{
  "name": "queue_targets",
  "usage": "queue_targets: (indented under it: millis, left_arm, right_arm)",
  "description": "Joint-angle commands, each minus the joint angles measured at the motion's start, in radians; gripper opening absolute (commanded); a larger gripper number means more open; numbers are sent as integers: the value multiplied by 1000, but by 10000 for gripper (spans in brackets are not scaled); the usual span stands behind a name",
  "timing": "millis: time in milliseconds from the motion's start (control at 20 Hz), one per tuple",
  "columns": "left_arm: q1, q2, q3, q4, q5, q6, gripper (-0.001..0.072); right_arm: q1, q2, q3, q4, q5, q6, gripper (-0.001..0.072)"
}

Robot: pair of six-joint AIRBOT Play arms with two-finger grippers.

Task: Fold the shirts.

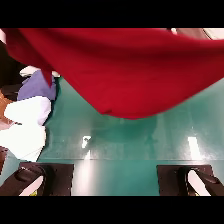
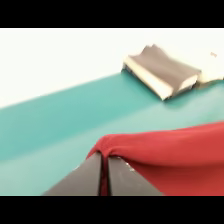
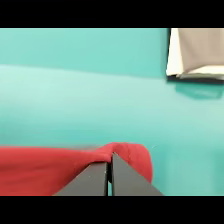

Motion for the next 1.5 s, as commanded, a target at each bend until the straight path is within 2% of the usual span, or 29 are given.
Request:
queue_targets:
  millis: [0, 150, 400, 550, 750, 900, 1050, 1250, 1450]
  left_arm:
    - [1, -53, -137, -2, -18, 6, 24]
    - [1, -109, -248, 2, 6, 9, 24]
    - [1, -140, -243, 25, 38, 20, 23]
    - [1, -90, -118, 50, 5, 17, 23]
    - [1, -32, 189, 49, -22, 17, 23]
    - [1, -31, 388, 47, -21, 13, 23]
    - [1, -31, 423, 55, 6, 14, 23]
    - [1, -93, 287, 137, -3, 12, 24]
    - [1, -322, 138, 136, -11, -18, 24]
  right_arm:
    - [83, -106, 18, 8, 32, 20, 13]
    - [174, -229, 19, -45, 26, 20, 13]
    - [241, -315, 19, -95, -3, 20, 13]
    - [241, -226, 19, -96, -11, 19, 13]
    - [241, -31, 19, -96, -32, 20, 13]
    - [241, 56, 19, -124, -27, 81, 13]
    - [241, 67, 19, -209, 26, 160, 13]
    - [241, -44, 19, -223, 148, 247, 13]
    - [241, -301, 19, -226, 229, 263, 13]
